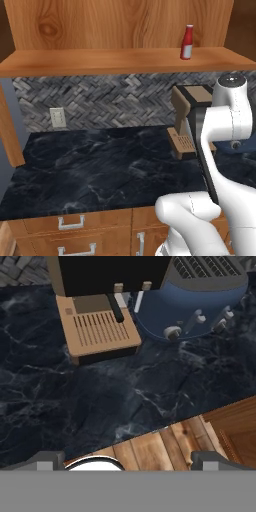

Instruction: Move the condiment bottle and ketchup from the cabinet to the dining counter.

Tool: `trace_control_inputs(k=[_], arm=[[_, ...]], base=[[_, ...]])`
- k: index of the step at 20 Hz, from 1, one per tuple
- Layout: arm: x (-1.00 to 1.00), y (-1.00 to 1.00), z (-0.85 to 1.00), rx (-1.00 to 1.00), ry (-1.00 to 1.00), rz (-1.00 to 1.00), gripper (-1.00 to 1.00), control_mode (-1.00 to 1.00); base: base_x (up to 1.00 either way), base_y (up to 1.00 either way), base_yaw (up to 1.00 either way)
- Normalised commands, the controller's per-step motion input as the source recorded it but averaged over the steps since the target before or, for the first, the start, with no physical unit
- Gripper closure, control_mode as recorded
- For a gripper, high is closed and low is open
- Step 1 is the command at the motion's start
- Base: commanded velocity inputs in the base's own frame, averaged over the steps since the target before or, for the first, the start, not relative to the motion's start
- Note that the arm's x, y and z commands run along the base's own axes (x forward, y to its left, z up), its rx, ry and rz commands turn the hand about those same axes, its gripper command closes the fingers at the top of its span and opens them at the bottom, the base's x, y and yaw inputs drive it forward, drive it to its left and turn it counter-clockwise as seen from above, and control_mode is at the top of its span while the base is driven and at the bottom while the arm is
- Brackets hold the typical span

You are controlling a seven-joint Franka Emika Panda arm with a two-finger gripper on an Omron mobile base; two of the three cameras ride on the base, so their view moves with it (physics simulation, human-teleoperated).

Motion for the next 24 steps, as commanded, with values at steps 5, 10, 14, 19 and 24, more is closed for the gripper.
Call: trace_control_inputs(k=[5, 10, 14, 19, 24], arm=[[0.00, 0.00, 0.00, 0.00, 0.00, 0.00, -1.00, 1.00], [-0.02, 0.00, 0.08, 0.00, -0.07, 0.00, -1.00, -1.00], [-0.06, 0.00, 0.36, 0.00, -0.28, -0.05, -1.00, -1.00], [-0.01, 0.00, 0.46, 0.00, -0.30, -0.06, -1.00, -1.00], [0.00, 0.11, 0.52, 0.00, -0.11, -0.01, -1.00, -1.00]], base=[[0.00, 0.00, 0.00], [-0.01, 0.00, 0.00], [0.00, 0.00, 0.00], [0.00, 0.00, 0.00], [0.00, 0.00, 0.00]])
